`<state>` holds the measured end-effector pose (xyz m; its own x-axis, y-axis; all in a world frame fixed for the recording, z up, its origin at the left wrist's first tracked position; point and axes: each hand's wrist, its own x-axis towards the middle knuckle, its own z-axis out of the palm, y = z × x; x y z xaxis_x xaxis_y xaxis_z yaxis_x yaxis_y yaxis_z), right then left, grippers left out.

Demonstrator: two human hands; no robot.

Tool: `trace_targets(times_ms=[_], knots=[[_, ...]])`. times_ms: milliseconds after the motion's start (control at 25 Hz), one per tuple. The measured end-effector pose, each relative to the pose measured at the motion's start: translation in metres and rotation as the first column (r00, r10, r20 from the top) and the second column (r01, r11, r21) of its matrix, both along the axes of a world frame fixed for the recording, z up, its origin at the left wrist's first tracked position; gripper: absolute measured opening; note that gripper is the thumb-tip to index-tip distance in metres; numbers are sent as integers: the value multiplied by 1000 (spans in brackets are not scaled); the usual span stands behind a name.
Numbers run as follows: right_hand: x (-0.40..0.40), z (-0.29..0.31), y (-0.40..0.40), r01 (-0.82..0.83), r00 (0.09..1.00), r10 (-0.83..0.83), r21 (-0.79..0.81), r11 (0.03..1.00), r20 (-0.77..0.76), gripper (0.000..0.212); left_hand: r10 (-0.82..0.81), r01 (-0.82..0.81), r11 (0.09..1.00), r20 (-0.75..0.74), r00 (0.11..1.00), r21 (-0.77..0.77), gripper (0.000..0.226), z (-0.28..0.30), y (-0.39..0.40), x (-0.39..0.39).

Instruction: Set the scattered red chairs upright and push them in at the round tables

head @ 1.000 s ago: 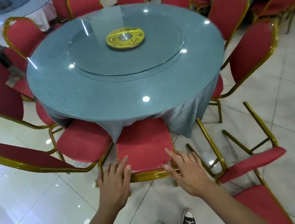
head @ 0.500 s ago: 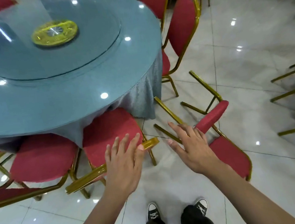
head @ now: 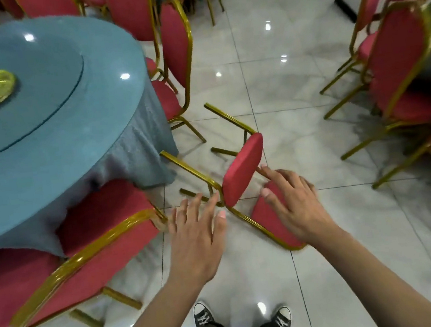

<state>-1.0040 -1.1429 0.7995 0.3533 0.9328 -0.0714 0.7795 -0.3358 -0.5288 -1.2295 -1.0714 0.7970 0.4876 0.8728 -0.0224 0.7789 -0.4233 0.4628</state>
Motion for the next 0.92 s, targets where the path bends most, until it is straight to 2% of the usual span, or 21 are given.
trace_targets(times_ms=[120, 280, 480, 760, 920], knots=[[55, 3, -41, 76, 997, -76, 24, 997, 0, 61, -41, 41, 999, -7, 999, -6, 72, 1, -31, 56], [124, 4, -91, 144, 989, -145, 35, 989, 16, 64, -80, 79, 996, -2, 997, -46, 64, -3, -75, 122], [184, 1, -132, 195, 981, -194, 33, 980, -12, 60, -114, 114, 993, -1, 993, -43, 68, -3, -98, 177], [245, -4, -129, 223, 974, -222, 26, 974, -47, 61, -167, 167, 985, 2, 986, -45, 73, -9, -90, 250], [291, -8, -97, 195, 981, -195, 2, 981, -8, 60, -129, 129, 989, 4, 992, -71, 68, -19, -64, 301]])
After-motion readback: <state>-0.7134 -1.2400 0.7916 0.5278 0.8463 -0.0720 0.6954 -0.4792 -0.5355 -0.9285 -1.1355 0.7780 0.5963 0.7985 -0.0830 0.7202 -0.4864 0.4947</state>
